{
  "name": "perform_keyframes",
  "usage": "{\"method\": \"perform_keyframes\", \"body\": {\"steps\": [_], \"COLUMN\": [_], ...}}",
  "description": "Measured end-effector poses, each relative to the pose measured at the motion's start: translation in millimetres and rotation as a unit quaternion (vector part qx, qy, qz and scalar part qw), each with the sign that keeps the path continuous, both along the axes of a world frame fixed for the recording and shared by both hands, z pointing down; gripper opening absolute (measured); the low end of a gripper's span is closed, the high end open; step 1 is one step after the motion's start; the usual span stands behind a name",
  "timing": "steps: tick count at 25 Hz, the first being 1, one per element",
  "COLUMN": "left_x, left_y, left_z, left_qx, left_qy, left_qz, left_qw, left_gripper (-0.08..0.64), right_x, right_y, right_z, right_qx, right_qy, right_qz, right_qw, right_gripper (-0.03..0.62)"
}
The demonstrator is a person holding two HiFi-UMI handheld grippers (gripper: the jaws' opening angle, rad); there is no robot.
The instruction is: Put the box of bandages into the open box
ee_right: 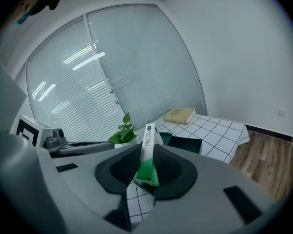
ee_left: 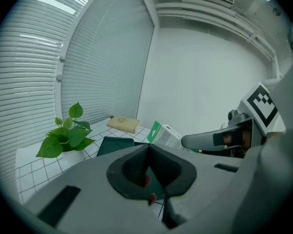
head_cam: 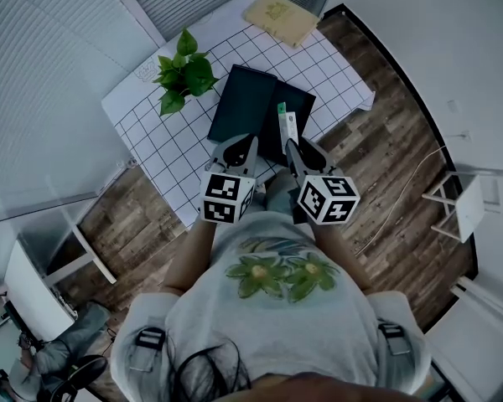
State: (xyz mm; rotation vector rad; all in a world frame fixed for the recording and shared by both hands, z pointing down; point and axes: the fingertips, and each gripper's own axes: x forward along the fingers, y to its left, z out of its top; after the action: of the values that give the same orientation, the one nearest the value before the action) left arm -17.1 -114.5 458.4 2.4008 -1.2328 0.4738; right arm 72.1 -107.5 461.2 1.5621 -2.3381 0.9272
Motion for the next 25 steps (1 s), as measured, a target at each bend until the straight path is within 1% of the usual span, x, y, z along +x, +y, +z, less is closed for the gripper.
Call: {"method": "perform_keyframes", "body": {"steps": [10,25], "left_x": [-2.6,-6.3], "left_y": [-12.4,-18.9], "left_z": [13.4,28.2], "left_qx": [-0.009,-0.027], "left_qy": [-0.012,-0.011], "left_qz": [0.003,0.000], "left_qw": [0.9999,0.9996], "left_gripper": [0.008,0.008], "right_x": [0.3,-1.8], "right_y": [-15.2,-27.7], "right_z": [12.9,34.4], "right_qx": [-0.009,-0.028], "right_qy": [-0.001,0.000], "right_qz": [0.000,-0.004], "right_qw": [1.000,1.000], "right_gripper": [0.086,0.086]}}
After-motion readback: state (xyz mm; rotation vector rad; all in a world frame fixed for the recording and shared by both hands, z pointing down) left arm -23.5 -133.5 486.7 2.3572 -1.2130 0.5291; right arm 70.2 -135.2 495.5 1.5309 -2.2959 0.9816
